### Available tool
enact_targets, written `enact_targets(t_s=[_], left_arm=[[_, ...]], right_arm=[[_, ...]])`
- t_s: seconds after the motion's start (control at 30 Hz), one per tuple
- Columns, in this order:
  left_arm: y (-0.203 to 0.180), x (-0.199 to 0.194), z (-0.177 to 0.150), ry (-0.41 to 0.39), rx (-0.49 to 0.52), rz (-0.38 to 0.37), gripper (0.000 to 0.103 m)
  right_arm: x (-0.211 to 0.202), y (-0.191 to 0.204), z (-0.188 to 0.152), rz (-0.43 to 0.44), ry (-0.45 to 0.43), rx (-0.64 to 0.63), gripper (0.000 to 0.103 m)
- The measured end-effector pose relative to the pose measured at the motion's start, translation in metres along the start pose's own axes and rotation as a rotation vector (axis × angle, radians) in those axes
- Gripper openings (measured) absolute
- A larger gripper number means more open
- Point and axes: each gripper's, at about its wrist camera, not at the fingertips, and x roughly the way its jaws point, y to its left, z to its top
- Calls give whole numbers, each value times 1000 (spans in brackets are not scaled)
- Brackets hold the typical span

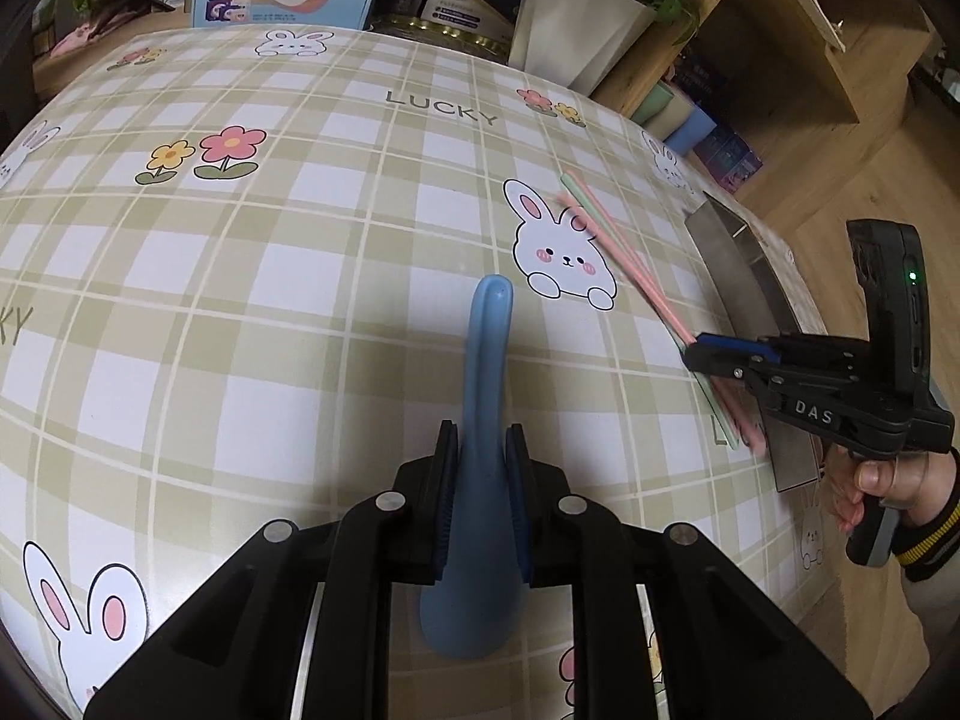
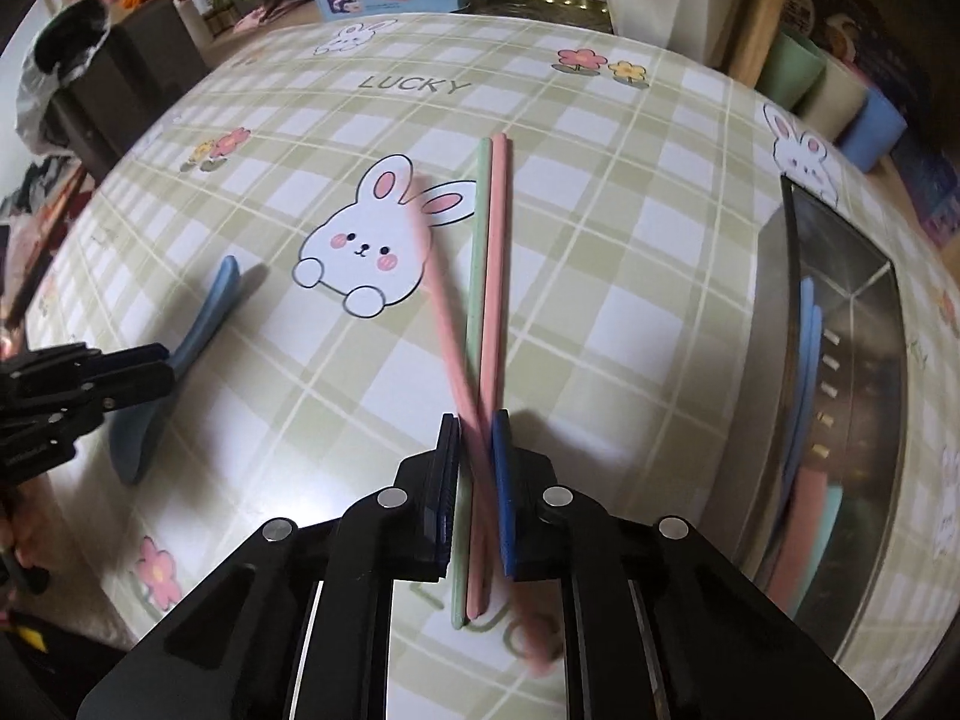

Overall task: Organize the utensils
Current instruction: 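Grasp a pink chopstick with the right tool while the left tool holds the blue spoon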

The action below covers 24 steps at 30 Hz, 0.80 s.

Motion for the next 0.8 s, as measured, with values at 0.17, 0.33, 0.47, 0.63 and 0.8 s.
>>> enact_targets(t_s=[0.17,0.33,0.47,0.63,0.8], left_arm=[[-3,-1,-3,-20,18,17,17],[-3,0,-2,-22,16,16,17],[-6,1,-2,-22,31,33,17],[-8,1,-3,-26,36,47,17],[-8,1,-4,-28,40,54,17]], right_arm=[[-7,1,-7,30,-35,54,10],[-19,0,-14,86,-119,162,6],[-16,2,-23,107,-122,200,6],[-13,4,-31,144,-110,239,6],[-7,13,-37,137,-92,236,6]])
